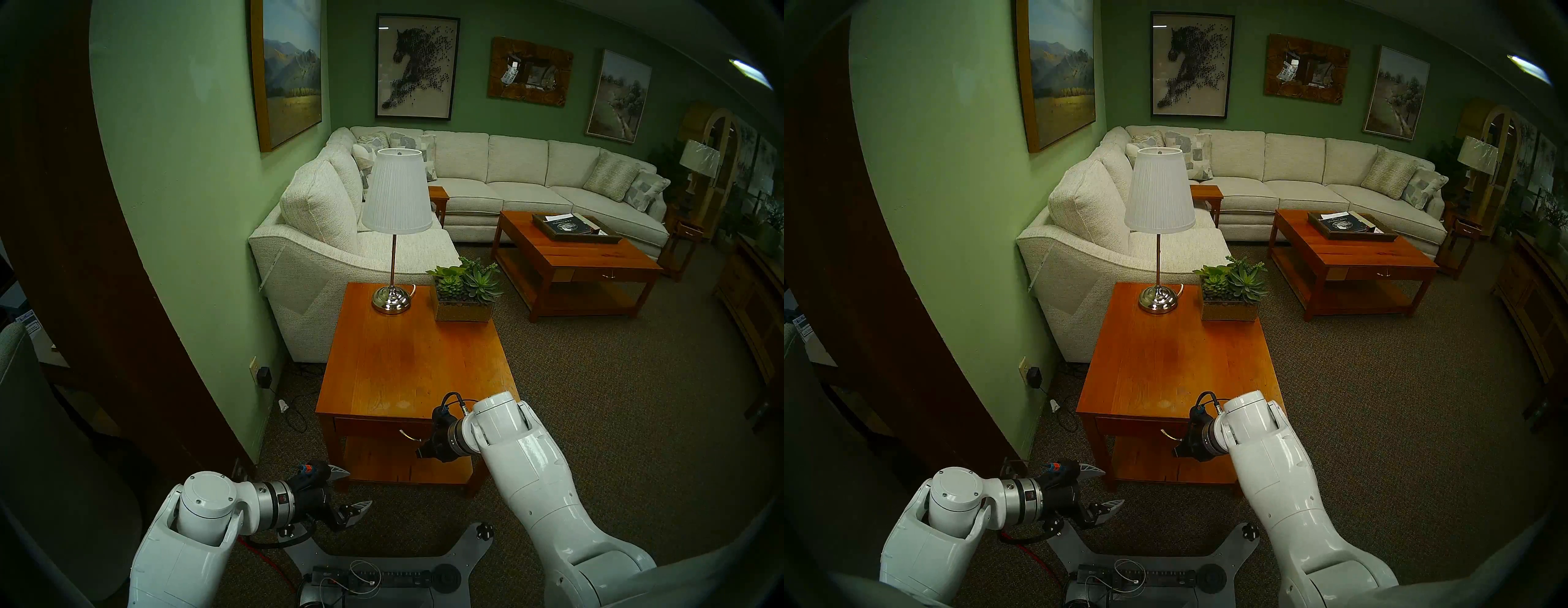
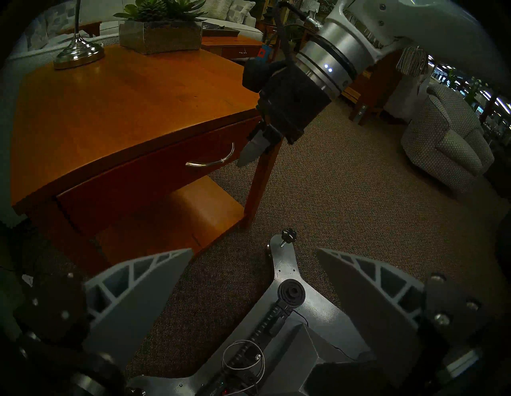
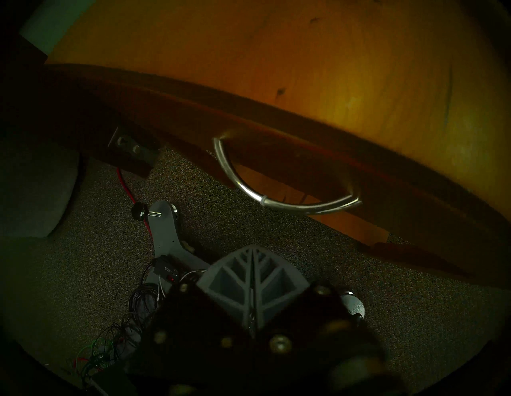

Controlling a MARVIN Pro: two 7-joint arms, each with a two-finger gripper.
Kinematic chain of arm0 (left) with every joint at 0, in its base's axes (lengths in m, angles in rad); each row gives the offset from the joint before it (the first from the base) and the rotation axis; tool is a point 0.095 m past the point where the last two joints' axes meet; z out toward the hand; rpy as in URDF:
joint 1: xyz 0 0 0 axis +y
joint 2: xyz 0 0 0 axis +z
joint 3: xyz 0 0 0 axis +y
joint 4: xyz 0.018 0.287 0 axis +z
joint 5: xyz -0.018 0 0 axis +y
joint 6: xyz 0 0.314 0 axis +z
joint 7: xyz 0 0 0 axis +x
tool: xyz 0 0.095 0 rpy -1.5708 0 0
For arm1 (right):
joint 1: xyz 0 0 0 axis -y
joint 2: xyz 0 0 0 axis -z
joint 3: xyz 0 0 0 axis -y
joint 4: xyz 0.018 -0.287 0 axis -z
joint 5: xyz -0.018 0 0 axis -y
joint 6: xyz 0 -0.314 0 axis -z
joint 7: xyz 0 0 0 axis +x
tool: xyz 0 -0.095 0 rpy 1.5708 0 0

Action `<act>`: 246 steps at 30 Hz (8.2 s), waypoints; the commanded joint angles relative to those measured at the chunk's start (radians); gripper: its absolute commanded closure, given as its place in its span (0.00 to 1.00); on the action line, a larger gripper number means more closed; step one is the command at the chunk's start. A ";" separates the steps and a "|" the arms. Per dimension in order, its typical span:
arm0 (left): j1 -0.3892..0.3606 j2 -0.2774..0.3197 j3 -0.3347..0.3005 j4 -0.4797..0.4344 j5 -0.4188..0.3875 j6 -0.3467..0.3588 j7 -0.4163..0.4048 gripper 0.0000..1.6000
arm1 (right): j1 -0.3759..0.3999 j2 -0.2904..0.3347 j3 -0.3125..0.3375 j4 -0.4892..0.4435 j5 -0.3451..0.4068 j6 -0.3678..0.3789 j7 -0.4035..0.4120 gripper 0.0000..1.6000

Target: Open the drawer, take out the contents and close the drawer

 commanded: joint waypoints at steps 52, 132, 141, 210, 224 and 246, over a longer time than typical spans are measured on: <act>0.004 -0.004 -0.032 -0.025 -0.004 -0.010 -0.007 0.00 | -0.036 -0.118 0.070 -0.076 0.022 -0.114 -0.228 1.00; -0.086 -0.011 -0.040 0.054 0.000 -0.008 -0.049 0.00 | -0.070 -0.066 -0.009 0.002 0.027 0.052 -0.192 1.00; -0.101 -0.014 -0.025 0.065 0.008 -0.007 -0.049 0.00 | -0.168 -0.054 0.002 -0.077 0.032 0.067 -0.185 1.00; -0.139 -0.031 -0.011 0.104 0.007 -0.003 -0.057 0.00 | -0.257 0.059 0.068 -0.568 -0.019 0.095 -0.028 1.00; -0.123 -0.033 -0.031 0.094 0.007 -0.002 -0.058 0.00 | -0.135 0.073 0.058 -0.393 -0.042 0.095 0.011 1.00; -0.145 -0.042 -0.042 0.121 0.007 -0.003 -0.070 0.00 | -0.207 0.114 0.061 -0.306 -0.081 0.095 0.141 1.00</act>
